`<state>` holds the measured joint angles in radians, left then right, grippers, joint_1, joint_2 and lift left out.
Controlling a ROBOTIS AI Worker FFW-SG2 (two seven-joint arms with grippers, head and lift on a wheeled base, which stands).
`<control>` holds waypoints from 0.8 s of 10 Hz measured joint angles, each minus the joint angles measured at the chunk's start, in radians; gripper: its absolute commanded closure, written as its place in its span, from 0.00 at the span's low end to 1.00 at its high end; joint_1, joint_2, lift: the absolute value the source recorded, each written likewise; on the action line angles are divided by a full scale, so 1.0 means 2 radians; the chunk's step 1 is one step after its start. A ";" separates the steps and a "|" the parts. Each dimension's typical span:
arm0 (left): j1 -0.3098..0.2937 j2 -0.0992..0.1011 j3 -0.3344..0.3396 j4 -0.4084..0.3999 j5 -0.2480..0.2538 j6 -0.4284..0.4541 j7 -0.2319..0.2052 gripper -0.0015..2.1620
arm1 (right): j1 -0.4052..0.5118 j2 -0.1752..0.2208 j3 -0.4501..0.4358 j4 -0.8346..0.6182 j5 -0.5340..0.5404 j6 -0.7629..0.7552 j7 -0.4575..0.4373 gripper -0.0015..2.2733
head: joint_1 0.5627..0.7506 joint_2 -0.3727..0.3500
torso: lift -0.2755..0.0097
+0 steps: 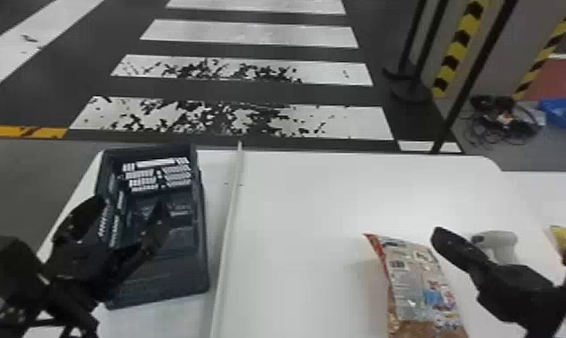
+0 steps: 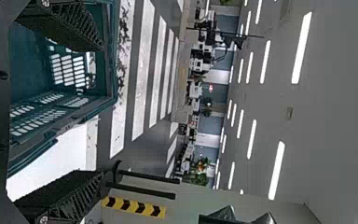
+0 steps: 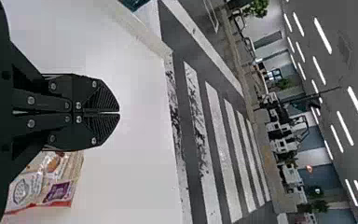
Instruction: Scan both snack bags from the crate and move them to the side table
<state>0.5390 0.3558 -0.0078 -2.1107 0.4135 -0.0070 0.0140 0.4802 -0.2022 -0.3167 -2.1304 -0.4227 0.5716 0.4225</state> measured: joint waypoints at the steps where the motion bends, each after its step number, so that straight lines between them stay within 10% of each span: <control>1: 0.001 -0.002 0.000 0.000 -0.001 -0.002 -0.001 0.03 | 0.011 -0.002 0.021 0.017 0.026 -0.055 -0.018 0.99 | 0.70 0.43 | 0.63; 8: 0.003 0.003 0.005 0.004 0.000 -0.013 -0.002 0.03 | 0.049 0.020 0.117 0.104 0.109 -0.264 -0.063 0.99 | 0.70 0.53 | 0.63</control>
<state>0.5454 0.3616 0.0022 -2.1034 0.4143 -0.0326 0.0090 0.5773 -0.1617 -0.0825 -1.9215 -0.2049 0.0426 0.2972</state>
